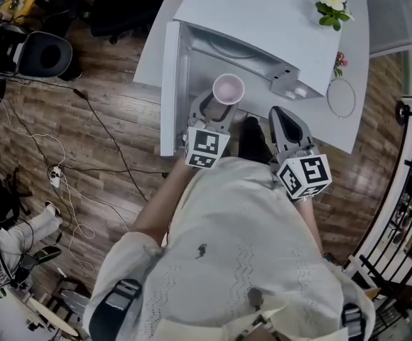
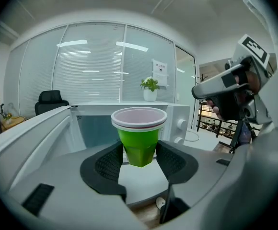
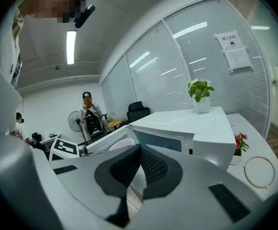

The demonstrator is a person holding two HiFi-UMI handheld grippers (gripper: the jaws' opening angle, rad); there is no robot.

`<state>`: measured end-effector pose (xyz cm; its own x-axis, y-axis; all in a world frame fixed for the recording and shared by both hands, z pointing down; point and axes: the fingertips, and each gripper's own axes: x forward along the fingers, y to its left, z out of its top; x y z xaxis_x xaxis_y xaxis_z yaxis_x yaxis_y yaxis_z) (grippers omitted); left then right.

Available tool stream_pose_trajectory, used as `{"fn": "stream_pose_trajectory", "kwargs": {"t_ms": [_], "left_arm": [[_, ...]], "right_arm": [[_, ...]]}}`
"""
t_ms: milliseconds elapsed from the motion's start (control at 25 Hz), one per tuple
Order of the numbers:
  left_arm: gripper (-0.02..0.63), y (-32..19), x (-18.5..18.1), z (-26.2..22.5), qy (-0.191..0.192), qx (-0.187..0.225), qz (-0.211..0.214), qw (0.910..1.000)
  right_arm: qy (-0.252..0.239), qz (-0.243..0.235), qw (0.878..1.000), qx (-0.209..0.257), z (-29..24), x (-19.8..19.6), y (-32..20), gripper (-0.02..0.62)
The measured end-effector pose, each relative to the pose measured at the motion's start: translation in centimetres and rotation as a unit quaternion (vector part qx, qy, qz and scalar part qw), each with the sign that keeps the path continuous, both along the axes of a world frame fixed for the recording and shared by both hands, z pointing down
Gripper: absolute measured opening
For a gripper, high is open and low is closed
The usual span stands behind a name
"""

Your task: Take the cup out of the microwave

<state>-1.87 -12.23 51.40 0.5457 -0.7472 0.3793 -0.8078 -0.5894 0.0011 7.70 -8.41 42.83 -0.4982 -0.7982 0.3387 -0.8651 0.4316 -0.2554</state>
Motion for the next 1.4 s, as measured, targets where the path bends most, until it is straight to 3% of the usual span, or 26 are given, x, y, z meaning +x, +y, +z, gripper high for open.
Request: {"fn": "stream_pose_trajectory", "kwargs": {"t_ms": [160, 480, 720, 1400], "left_arm": [[0.239, 0.2, 0.2, -0.1, -0.007, 0.009, 0.002, 0.9999], [0.238, -0.5, 0.2, -1.6, 0.020, 0.019, -0.004, 0.9996], [0.236, -0.1, 1.0, -0.4, -0.011, 0.005, 0.015, 0.9998], [0.236, -0.2, 3.3, -2.6, 0.009, 0.001, 0.017, 0.9998]], "right_arm": [[0.004, -0.006, 1.000, 0.003, -0.2, -0.2, 0.5, 0.009], [0.007, -0.008, 1.000, 0.004, -0.4, -0.3, 1.6, 0.009], [0.009, -0.009, 1.000, 0.004, -0.2, -0.2, 2.0, 0.009], [0.012, 0.003, 1.000, 0.004, -0.1, 1.3, 2.0, 0.009]]}}
